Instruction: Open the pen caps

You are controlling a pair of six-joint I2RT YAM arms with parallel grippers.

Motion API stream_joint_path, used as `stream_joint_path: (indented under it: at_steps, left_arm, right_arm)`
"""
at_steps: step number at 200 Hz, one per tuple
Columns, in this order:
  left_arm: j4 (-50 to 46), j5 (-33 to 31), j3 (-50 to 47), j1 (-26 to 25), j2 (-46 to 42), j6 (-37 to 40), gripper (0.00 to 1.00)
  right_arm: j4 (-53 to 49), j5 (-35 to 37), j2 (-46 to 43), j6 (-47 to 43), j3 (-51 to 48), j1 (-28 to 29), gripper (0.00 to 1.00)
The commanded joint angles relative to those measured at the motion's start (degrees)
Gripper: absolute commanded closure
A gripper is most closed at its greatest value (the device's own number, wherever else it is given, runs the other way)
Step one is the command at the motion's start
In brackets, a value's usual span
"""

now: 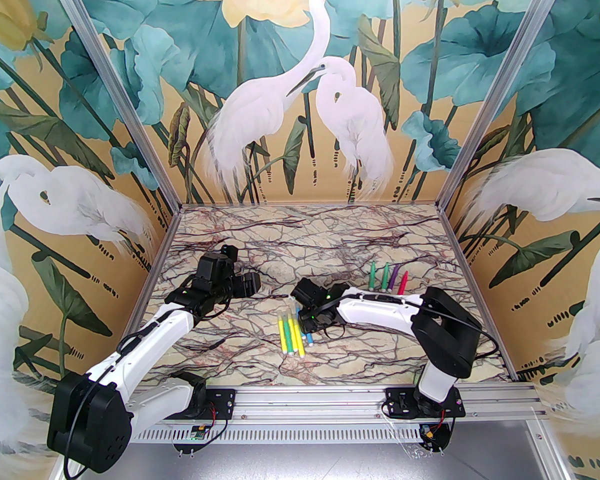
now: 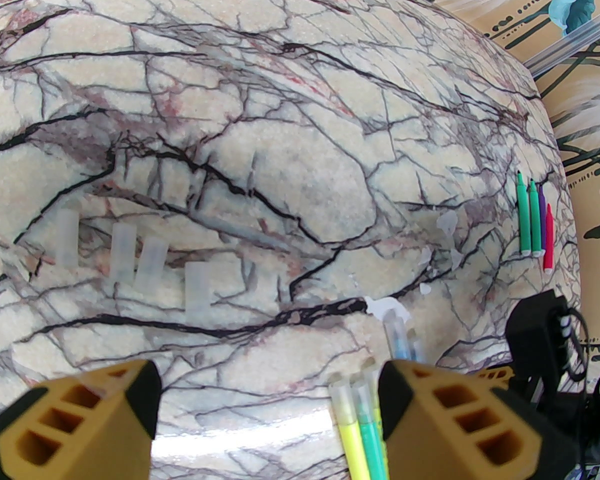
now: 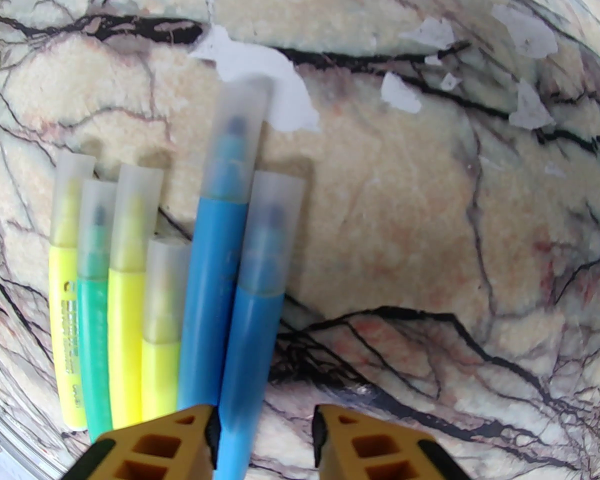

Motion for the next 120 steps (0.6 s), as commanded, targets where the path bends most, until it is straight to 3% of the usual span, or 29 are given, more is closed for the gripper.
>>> stream_joint_path:
  at_steps: [1,120]
  left_arm:
    - [1.64,1.23,-0.43,0.03,-0.75,-0.39,0.23]
    - [1.72,1.41,-0.32,0.41,-1.14,-0.45,0.23]
  right_arm:
    - [-0.32,1.21,1.61,1.33,1.38,0.33,0.63]
    - [-2.37,1.87,4.99,1.99,2.44,1.02,0.72]
